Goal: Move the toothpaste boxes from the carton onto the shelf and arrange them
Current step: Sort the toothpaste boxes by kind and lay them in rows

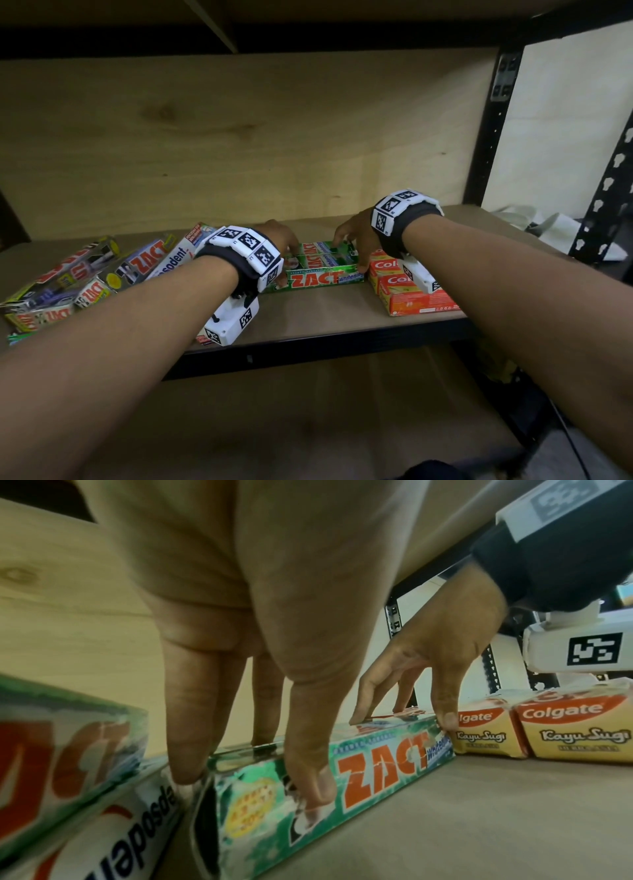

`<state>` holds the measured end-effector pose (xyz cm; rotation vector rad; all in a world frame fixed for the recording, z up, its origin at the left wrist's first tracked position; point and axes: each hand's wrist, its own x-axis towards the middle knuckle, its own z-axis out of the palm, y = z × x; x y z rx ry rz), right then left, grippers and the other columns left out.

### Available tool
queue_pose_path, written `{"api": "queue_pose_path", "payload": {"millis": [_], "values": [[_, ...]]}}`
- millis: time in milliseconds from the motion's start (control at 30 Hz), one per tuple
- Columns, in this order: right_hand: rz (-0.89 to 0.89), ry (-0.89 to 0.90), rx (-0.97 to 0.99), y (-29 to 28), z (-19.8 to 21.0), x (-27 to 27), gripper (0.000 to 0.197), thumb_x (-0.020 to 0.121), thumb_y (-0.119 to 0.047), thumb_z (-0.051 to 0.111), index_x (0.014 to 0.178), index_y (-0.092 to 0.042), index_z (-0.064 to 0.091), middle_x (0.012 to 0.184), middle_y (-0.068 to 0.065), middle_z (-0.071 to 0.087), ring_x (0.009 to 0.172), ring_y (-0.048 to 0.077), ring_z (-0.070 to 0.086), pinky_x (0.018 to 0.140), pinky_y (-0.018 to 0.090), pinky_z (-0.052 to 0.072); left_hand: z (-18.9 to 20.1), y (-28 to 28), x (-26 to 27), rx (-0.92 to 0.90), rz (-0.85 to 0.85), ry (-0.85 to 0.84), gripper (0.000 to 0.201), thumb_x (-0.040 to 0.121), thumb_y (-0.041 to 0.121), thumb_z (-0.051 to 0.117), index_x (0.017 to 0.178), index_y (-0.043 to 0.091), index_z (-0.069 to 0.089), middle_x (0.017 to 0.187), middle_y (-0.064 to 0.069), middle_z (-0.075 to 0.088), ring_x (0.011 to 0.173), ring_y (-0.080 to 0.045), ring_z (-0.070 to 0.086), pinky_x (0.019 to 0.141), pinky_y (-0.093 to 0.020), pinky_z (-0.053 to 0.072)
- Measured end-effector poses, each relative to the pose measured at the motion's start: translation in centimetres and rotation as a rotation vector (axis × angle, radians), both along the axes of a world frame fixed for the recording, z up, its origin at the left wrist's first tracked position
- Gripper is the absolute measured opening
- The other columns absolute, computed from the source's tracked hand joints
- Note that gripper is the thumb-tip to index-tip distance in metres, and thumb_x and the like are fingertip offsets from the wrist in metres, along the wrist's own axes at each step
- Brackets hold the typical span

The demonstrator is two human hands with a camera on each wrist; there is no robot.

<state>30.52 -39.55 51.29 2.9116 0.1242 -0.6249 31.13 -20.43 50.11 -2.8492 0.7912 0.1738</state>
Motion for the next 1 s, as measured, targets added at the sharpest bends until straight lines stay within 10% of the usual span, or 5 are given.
{"api": "queue_pose_path", "payload": {"millis": [367, 833, 1000], "values": [[-0.033, -0.029, 0.076, -1.0, -0.9, 0.6, 0.078, 0.072, -0.045, 0.083, 0.139, -0.040, 0.044, 0.129, -0.007, 0.045, 0.115, 0.020, 0.050, 0.103, 0.042, 0.046, -0.7, 0.1, 0.2, -0.023, -0.072, -0.040, 0.063, 0.081, 0.024, 0.079, 0.139, 0.023, 0.054, 0.140, -0.008, 0.054, 0.120, -0.030, 0.056, 0.094, -0.032, 0.048], [-0.055, -0.123, 0.082, -0.6, -1.5, -0.4, 0.077, 0.077, -0.042, 0.080, 0.146, -0.035, 0.044, 0.155, -0.002, 0.038, 0.136, 0.026, 0.043, 0.110, 0.041, 0.039, -1.1, -0.7, -0.1, 0.029, 0.005, 0.010, 0.046, 0.098, 0.027, 0.057, 0.141, 0.011, 0.051, 0.138, -0.010, 0.055, 0.121, -0.028, 0.056, 0.092, -0.030, 0.045], [-0.006, -0.178, 0.090, 0.8, -0.4, -2.8, 0.053, 0.086, -0.027, 0.072, 0.137, -0.030, 0.055, 0.150, 0.001, 0.045, 0.130, 0.025, 0.049, 0.095, 0.029, 0.041, 0.5, 0.0, -2.4, -0.002, -0.056, -0.037, 0.045, 0.096, 0.028, 0.058, 0.137, 0.010, 0.053, 0.136, -0.010, 0.057, 0.120, -0.028, 0.057, 0.094, -0.032, 0.046]]}}
